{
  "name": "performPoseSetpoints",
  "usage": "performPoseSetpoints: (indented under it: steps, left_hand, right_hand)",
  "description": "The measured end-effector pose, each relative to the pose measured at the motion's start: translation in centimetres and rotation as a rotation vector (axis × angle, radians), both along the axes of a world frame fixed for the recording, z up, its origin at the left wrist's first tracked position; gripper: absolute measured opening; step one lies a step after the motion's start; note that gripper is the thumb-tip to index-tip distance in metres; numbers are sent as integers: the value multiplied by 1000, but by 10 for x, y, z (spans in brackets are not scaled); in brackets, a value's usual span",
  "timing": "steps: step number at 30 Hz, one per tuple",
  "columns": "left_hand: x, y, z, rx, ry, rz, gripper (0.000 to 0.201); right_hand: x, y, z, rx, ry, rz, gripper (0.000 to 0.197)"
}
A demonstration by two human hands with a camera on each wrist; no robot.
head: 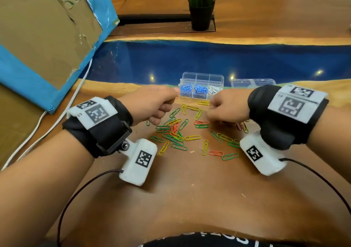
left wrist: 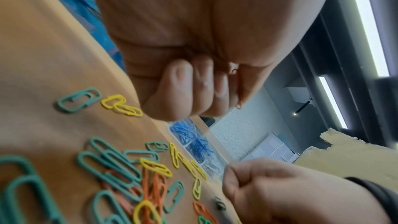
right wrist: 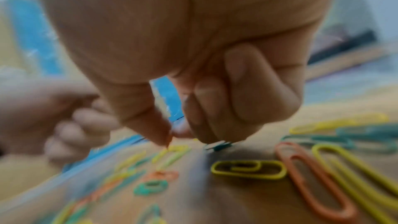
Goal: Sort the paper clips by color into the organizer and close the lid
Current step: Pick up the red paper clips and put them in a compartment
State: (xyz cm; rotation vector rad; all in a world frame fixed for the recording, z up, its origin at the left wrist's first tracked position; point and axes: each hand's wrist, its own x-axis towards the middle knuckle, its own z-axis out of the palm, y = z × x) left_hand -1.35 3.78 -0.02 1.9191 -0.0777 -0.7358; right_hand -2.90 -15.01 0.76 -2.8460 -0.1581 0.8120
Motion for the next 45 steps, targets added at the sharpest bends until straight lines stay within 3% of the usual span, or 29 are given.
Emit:
performPoseSetpoints:
  steps: [4,6,12,16,19,28,34,38,40,45]
  left_hand:
    - [4,-5,-2,-115,38,31,33]
    - [8,-10,-1,-162,45,68,27]
    - [31,-42,12,-210,56,185,12]
    - [45,-76,31,-217,64,158,28]
    - [51,-96,40,-217,62,205,28]
    - [58,-108,27,-142,1,186,52]
    - [55,-95,24,-141,-98,246,36]
    - [53,-83,23,-76,-168,219,27]
    - [48,-77,23,-20,-220,137,18]
    - [25,-64,16,359,-472,-288,14]
  right_hand:
    - [16,-13,1,592,225,-441,20]
    - [25,-20,4,760,227,-567,15]
    - [51,-28,17,811,69,-728,17]
    - [60,-29,22,823,14,-771,22]
    - [61,-28,25,882,11,-796,20]
    - [57,-34,25,829,-47,-754,18]
    - [51,-45,21,812,-86,-748,28]
    - [39,-46,20,683,-128,-632,21]
    - [31,-47,21,566,-163,-525,21]
    - [6,-46,14,213,-153,-274,11]
